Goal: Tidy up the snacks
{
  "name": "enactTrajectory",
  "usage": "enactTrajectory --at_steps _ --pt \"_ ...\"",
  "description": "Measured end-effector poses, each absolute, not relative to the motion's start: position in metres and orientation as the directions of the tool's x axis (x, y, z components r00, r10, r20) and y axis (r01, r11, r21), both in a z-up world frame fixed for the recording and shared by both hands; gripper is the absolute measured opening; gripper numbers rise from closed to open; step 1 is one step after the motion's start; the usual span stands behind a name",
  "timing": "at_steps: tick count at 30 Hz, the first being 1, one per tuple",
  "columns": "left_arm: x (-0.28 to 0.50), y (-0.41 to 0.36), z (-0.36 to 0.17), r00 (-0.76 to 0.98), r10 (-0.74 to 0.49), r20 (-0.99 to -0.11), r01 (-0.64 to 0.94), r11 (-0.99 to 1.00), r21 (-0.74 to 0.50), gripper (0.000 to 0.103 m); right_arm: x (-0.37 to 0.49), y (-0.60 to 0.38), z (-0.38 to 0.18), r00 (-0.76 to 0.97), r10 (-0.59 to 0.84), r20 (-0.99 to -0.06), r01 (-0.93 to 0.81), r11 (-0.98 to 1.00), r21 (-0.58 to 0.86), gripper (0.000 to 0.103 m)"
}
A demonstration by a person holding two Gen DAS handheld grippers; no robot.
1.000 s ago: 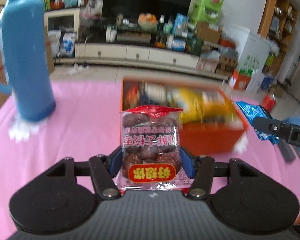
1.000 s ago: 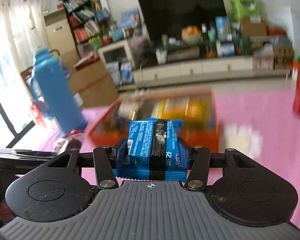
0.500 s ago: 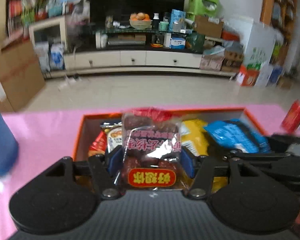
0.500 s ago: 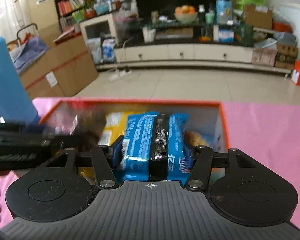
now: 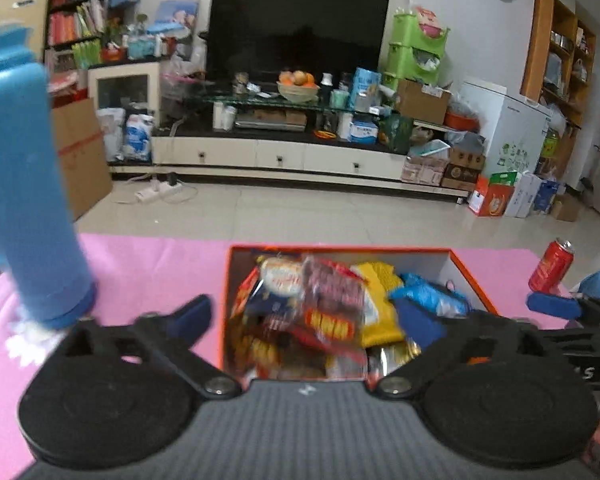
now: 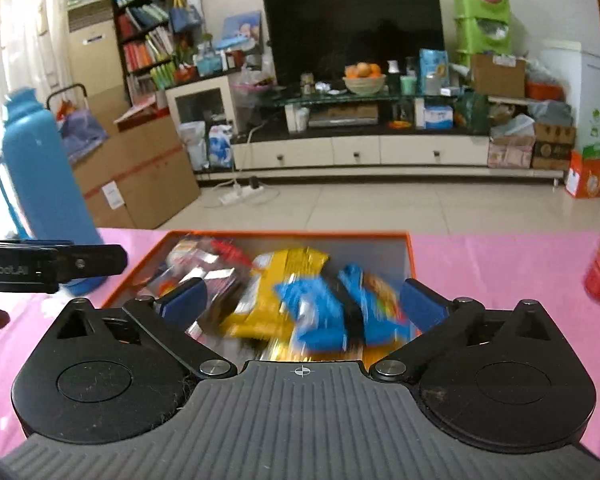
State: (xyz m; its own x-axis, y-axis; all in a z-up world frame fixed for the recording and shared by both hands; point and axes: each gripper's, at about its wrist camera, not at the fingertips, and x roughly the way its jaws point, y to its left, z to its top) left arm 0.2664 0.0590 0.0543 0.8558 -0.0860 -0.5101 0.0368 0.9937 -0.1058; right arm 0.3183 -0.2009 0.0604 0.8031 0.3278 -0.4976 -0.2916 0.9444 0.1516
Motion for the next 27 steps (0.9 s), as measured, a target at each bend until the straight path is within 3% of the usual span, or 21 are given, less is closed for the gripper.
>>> enactTrajectory --at_steps 9,13,16,27 --pt "0.120 0.027 0.014 0.789 -0.036 -0.613 0.018 0.999 -0.035 0.102 0.178 -0.232 0.025 0.735 0.316 -0.600 -0.127 0.933 0.336 0.087" --pt "0.079 0.014 -0.011 0.751 -0.082 -0.655 0.069 0.997 -0.045 0.102 0.125 -0.241 0.000 0.716 0.327 -0.616 -0.067 0.912 0.405 0.087" --pt "0.060 0.009 -0.013 0.751 -0.079 -0.655 0.078 0.996 -0.032 0.102 0.105 -0.240 -0.005 0.708 0.266 -0.654 -0.057 0.945 0.323 0.087" --pt "0.025 0.022 0.036 0.821 -0.078 -0.565 0.040 0.996 -0.080 0.102 0.061 -0.228 0.050 0.787 0.202 -0.583 -0.094 0.973 0.210 0.087"
